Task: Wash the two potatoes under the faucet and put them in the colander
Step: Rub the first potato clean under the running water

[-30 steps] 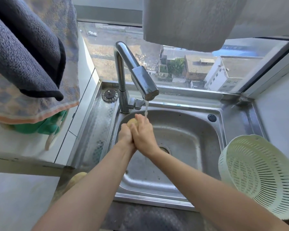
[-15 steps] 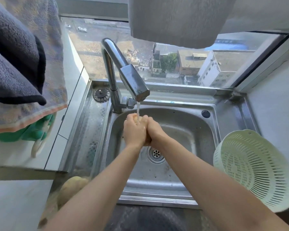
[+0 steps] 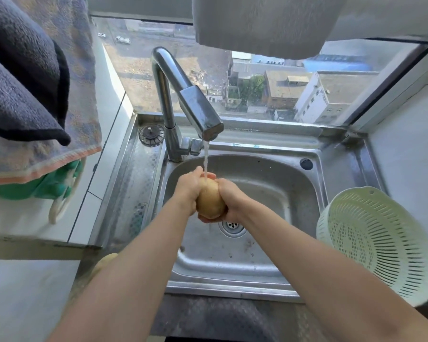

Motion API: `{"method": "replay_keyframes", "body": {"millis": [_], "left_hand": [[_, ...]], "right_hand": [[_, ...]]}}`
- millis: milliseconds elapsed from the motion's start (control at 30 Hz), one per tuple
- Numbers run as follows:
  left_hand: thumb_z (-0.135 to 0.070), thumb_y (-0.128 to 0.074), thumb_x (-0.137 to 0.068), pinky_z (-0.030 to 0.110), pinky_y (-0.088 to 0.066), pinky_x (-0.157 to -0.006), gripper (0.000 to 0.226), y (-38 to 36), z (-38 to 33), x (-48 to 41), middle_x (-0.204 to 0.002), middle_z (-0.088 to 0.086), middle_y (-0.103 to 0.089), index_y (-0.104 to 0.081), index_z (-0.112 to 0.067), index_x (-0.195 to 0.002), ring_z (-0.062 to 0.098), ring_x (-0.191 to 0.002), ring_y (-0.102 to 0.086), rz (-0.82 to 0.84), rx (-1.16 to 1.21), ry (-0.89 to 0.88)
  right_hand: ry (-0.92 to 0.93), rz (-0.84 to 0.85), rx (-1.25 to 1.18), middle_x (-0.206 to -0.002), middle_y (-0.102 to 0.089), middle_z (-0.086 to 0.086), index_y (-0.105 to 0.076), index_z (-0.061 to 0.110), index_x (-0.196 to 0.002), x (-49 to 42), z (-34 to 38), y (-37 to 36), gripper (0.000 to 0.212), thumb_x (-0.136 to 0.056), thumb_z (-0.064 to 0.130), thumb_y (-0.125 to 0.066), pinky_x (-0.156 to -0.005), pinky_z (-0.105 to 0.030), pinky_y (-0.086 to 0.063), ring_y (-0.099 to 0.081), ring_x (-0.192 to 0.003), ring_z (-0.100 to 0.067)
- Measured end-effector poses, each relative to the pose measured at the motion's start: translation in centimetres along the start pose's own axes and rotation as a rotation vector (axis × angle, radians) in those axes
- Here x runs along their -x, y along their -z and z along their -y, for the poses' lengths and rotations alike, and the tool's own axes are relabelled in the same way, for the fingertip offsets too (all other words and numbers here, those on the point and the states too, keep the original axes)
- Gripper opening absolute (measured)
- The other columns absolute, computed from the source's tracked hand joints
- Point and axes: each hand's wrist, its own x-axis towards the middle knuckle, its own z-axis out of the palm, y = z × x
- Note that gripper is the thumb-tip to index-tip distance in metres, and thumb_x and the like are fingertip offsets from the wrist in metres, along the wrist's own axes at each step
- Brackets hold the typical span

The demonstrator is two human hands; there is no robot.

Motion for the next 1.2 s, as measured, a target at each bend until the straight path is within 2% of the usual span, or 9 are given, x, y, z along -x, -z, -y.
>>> {"method": "replay_keyframes", "body": {"millis": [133,300,433,600,733,833,1000,1100,1200], "left_hand": [[-0.045,-0.063,-0.085,0.038,-0.053,-0.087,0.041,-0.5,2.8,1.7,-0.107,-0.001,-0.062,-0.056,-0.022,-0.118,0.018,-0.099,-0.061,0.117,-0.105,-0.257],[-0.017,-0.048,-0.097,0.031,-0.046,-0.068,0.027,0.0,1.6,-0.5,-0.080,0.004,-0.061,-0.063,-0.016,-0.074,0.025,-0.084,-0.055,-0.082,0.011,-0.089],[-0.027,-0.058,-0.096,0.029,-0.053,-0.075,0.014,0.1,3.2,0.9,-0.092,-0.001,-0.065,-0.065,-0.016,-0.102,0.014,-0.085,-0.062,0.124,-0.064,-0.267],[-0.016,-0.048,-0.097,0.027,-0.045,-0.059,0.027,0.6,2.0,-0.5,-0.082,0.005,-0.063,-0.067,-0.016,-0.077,0.021,-0.077,-0.055,-0.016,0.029,0.007],[-0.051,-0.065,-0.080,0.027,-0.048,-0.054,0.042,0.7,3.4,0.8,-0.102,0.003,-0.065,-0.059,-0.024,-0.112,0.021,-0.082,-0.062,0.178,0.234,0.006],[-0.044,-0.070,-0.081,0.038,-0.058,-0.064,0.048,-0.2,3.3,0.0,-0.105,0.012,-0.065,-0.056,-0.015,-0.117,0.028,-0.084,-0.065,0.037,0.328,0.070],[-0.053,-0.045,-0.091,0.040,-0.053,-0.066,0.050,0.1,1.8,-1.3,-0.096,0.015,-0.068,-0.062,-0.012,-0.113,0.031,-0.080,-0.064,0.032,0.619,0.454],[-0.054,-0.042,-0.093,0.038,-0.051,-0.061,0.057,0.0,1.6,-1.2,-0.102,0.015,-0.067,-0.058,-0.007,-0.121,0.029,-0.083,-0.064,0.020,0.595,0.449],[-0.065,-0.047,-0.084,0.037,-0.053,-0.062,0.066,0.6,1.5,-1.1,-0.118,0.010,-0.066,-0.058,-0.018,-0.129,0.025,-0.092,-0.065,0.023,0.348,0.304]], "right_hand": [[-0.027,-0.055,-0.170,-0.099,-0.069,-0.014,-0.067,0.010,-0.105,-0.5,0.7,0.3,0.036,-0.089,0.026,-0.039,-0.059,-0.035,-0.057,-0.067,-0.084,-0.029],[-0.036,-0.022,0.033,-0.090,-0.066,-0.016,-0.063,0.011,-0.098,-0.5,-0.5,-0.1,0.033,-0.092,0.029,-0.036,-0.054,-0.034,-0.058,-0.063,-0.072,-0.027],[-0.049,0.011,-0.025,-0.079,-0.068,-0.011,-0.066,0.016,-0.086,-0.6,0.0,0.3,0.032,-0.091,0.031,-0.038,-0.061,-0.033,-0.057,-0.065,-0.070,-0.025],[-0.040,-0.015,0.078,-0.077,-0.065,-0.012,-0.061,0.015,-0.086,-0.8,-0.7,-0.4,0.029,-0.093,0.030,-0.037,-0.052,-0.032,-0.056,-0.063,-0.066,-0.025],[-0.066,-0.010,-0.022,-0.078,-0.067,-0.016,-0.063,0.012,-0.091,-0.5,0.7,0.3,0.036,-0.093,0.036,-0.037,-0.049,-0.033,-0.058,-0.066,-0.063,-0.029],[-0.056,0.008,0.003,-0.091,-0.067,-0.018,-0.059,0.012,-0.102,-0.3,1.1,-0.1,0.050,-0.093,0.056,-0.037,-0.058,-0.042,-0.061,-0.068,-0.074,-0.030],[0.377,-0.296,0.554,-0.108,-0.059,-0.010,-0.041,0.013,-0.127,0.9,-1.3,-1.7,0.080,-0.070,0.069,-0.054,-0.099,-0.050,-0.048,-0.053,-0.117,-0.034],[0.728,-0.372,0.553,-0.087,-0.049,0.006,-0.046,0.025,-0.122,1.5,-3.4,-1.9,0.067,-0.073,0.070,-0.053,-0.101,-0.046,-0.045,-0.047,-0.117,-0.030],[0.719,-0.478,0.452,-0.100,-0.055,-0.008,-0.055,0.024,-0.103,0.1,-2.7,-1.8,0.061,-0.072,0.075,-0.041,-0.093,-0.045,-0.047,-0.053,-0.105,-0.030]]}}
